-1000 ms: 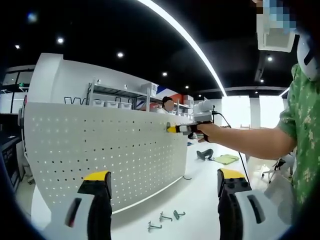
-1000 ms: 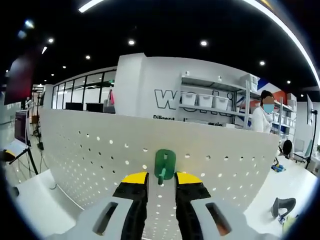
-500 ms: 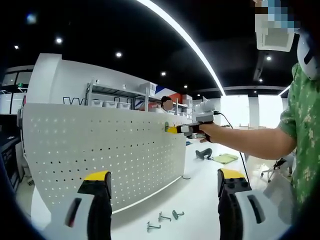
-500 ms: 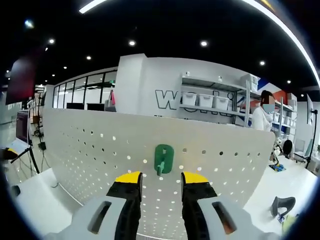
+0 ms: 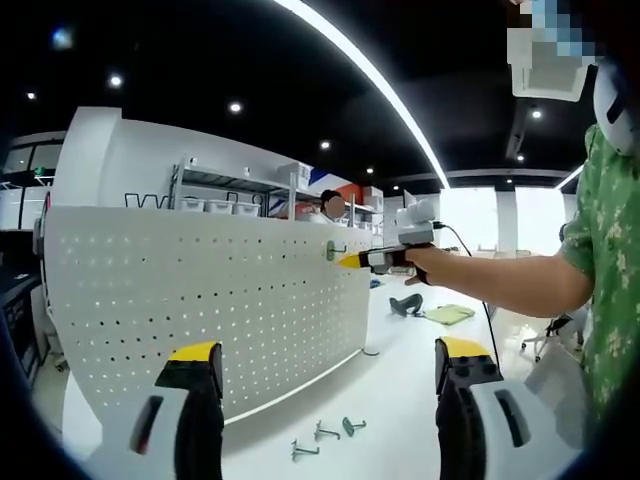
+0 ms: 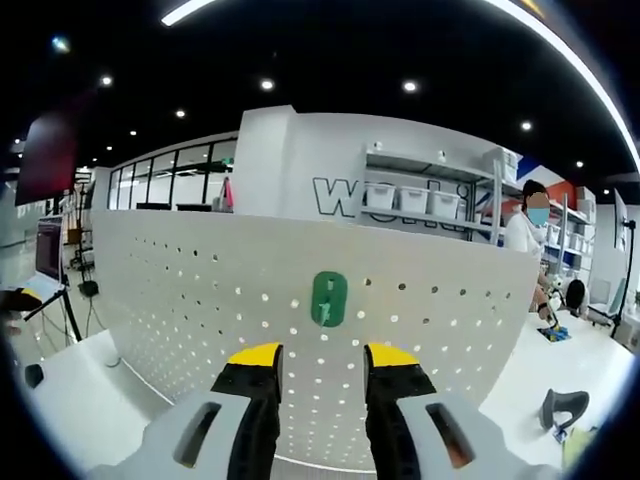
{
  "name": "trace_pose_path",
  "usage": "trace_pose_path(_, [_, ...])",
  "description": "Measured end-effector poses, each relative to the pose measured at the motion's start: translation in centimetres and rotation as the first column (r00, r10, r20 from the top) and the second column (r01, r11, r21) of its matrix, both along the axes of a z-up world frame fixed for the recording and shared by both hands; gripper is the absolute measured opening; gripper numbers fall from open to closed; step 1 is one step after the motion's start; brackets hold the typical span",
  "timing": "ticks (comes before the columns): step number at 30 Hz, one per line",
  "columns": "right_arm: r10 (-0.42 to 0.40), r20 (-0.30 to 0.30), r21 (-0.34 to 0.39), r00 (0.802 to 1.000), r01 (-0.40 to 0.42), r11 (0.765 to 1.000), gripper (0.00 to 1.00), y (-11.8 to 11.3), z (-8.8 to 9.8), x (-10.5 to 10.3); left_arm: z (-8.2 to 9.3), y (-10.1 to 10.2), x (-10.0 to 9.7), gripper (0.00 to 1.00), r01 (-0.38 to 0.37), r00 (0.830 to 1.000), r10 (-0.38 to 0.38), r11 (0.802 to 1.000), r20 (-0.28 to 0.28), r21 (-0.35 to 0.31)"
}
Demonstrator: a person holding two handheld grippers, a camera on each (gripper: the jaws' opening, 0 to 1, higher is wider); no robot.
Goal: Insert the hook assembly into the mounting plate slot until the hook locks in place.
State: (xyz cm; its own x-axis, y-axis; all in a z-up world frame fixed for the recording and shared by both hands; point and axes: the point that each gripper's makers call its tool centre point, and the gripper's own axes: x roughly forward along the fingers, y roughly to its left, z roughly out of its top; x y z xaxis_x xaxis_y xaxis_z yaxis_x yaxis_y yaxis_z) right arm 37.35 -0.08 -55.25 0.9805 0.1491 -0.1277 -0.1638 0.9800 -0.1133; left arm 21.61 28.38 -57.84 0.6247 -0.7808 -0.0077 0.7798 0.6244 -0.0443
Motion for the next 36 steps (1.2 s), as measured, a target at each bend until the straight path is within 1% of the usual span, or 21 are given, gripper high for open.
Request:
trace_pose_path(5, [0.019, -0.017, -0.003, 1.000, -0.019, 1.000, 0.34, 0.5, -0.9, -1.1, -0.1, -0.2, -0.3, 0.90, 0.003, 1.000, -0.003, 1.000, -0.003, 0.002])
trace_pose_path(9, [0.029, -0.017, 0.007, 0.999, -0.029, 1.000, 0.34, 0.9, -1.1, -2.1, -0.2, -0.3, -0.6, 0.90, 0.005, 1.000, -0.005, 1.000, -0.001, 0.011])
trace_pose_path(15, [0.052, -0.025, 0.001, 0.998, -0.052, 0.999, 0.35, 1.7, -1.7, -3.3, -0.2, -0.4, -0.8, 0.90, 0.008, 1.000, -0.008, 1.000, -0.001, 0.019])
trace_pose_path(23, [0.081, -0.044, 0.004, 0.996, -0.081, 0.997, 0.35, 2.8, -3.1, -5.0, -0.6, -0.5, -1.2, 0.90, 0.008, 1.000, -0.008, 0.999, 0.001, 0.038])
trace_pose_path(31, [0.115, -0.068, 0.014, 0.991, -0.114, 0.993, 0.35, 4.0, -4.7, -7.0, -1.5, -0.6, -1.8, 0.90, 0.012, 1.000, -0.011, 0.998, -0.010, 0.054])
trace_pose_path(36, [0.135, -0.080, 0.016, 0.988, -0.134, 0.991, 0.35, 4.7, -5.5, -8.1, -2.4, -0.7, -2.0, 0.89, 0.012, 1.000, -0.010, 0.998, -0.022, 0.069])
